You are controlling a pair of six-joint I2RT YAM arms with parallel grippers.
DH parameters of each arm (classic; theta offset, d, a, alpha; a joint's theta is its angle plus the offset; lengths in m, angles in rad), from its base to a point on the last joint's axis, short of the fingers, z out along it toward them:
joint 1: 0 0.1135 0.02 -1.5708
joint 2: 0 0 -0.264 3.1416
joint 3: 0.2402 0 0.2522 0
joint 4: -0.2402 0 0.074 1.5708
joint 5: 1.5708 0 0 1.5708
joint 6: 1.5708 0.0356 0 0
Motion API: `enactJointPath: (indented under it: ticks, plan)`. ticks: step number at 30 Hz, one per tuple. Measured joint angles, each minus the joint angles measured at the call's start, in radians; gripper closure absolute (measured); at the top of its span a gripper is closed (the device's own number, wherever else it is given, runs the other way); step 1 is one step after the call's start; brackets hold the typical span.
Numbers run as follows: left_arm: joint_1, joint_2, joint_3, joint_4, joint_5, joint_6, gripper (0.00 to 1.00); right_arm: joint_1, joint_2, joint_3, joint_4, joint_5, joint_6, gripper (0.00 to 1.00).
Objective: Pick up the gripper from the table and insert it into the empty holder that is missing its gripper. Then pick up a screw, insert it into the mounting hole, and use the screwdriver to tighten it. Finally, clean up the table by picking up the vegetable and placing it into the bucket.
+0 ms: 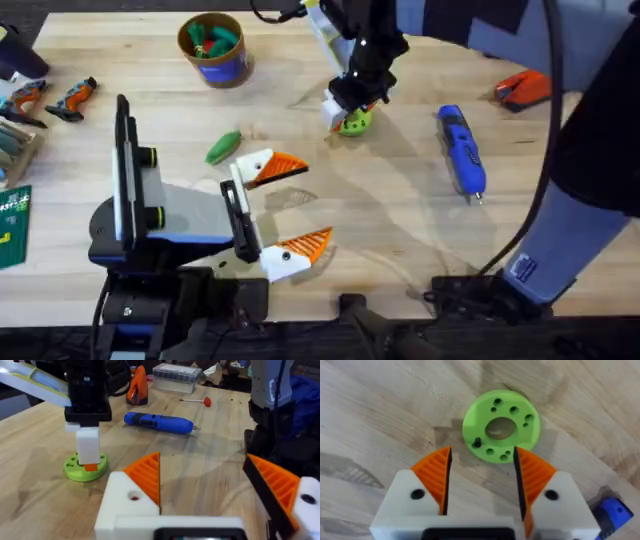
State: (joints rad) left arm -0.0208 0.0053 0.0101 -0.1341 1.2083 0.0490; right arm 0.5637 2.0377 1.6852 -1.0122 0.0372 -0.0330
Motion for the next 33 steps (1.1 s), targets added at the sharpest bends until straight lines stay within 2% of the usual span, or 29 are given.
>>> enactJointPath:
  ticks: [17, 23, 26, 33]
  plan:
    - [0.0, 0.0, 0.0, 0.0, 0.0, 0.0, 0.015, 0.021, 0.032, 0.001, 0.019, 0.0, 0.011, 0.446]
    - [0.0, 0.0, 0.0, 0.0, 0.0, 0.0, 0.015, 0.021, 0.037, 0.001, 0.019, 0.001, 0.011, 0.515]
    - [0.0, 0.0, 0.0, 0.0, 0.0, 0.0, 0.015, 0.021, 0.037, 0.001, 0.019, 0.001, 0.012, 0.581]
    - [0.0, 0.0, 0.0, 0.0, 0.0, 0.0, 0.015, 0.021, 0.037, 0.001, 0.019, 0.001, 0.015, 0.635]
